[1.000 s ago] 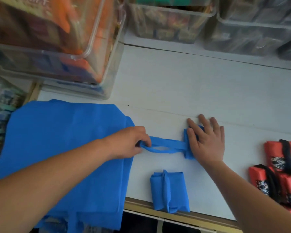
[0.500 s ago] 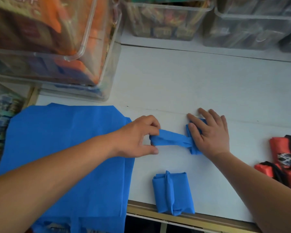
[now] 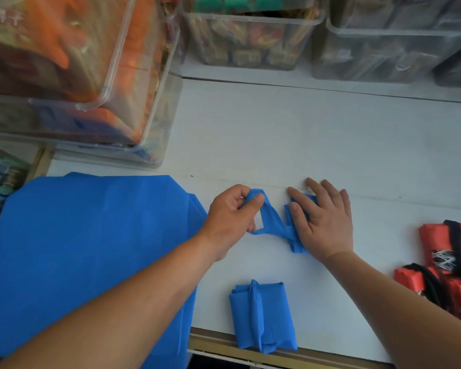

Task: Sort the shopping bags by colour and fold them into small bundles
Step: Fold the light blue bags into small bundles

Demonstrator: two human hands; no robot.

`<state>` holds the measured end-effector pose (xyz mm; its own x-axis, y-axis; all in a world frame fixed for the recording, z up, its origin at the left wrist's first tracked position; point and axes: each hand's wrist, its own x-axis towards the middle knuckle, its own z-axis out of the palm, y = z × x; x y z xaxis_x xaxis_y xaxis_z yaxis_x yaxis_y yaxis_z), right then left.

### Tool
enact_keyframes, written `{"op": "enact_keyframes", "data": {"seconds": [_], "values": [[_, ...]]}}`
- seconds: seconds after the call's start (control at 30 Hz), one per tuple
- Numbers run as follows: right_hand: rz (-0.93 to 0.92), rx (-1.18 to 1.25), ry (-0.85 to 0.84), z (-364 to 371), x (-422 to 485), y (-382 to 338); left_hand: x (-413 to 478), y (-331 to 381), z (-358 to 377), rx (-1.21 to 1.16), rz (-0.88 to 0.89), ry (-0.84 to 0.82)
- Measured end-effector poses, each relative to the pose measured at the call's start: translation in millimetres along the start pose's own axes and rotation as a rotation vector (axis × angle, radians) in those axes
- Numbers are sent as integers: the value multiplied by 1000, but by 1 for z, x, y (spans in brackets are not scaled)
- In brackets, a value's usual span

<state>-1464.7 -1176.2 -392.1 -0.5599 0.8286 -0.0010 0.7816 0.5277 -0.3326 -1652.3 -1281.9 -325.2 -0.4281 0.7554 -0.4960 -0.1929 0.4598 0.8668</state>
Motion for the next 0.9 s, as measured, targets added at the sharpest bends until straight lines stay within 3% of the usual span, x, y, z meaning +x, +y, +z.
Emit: {"op": "enact_keyframes", "data": {"seconds": [0.23, 0.37, 0.5, 0.6, 0.9], "values": [[-4, -10, -80, -8, 0, -3, 24, -31, 22, 333, -102, 156], [79, -104, -310, -22, 3, -18, 26, -28, 25, 481, -76, 197], [155, -166, -454, -27, 6, -31, 21, -19, 29, 527, -72, 107], [146, -177, -431, -26, 5, -29, 18, -9, 24, 431, -105, 7], [57, -76, -263, -12, -3, -17, 17, -7, 11, 441, -160, 32]]}}
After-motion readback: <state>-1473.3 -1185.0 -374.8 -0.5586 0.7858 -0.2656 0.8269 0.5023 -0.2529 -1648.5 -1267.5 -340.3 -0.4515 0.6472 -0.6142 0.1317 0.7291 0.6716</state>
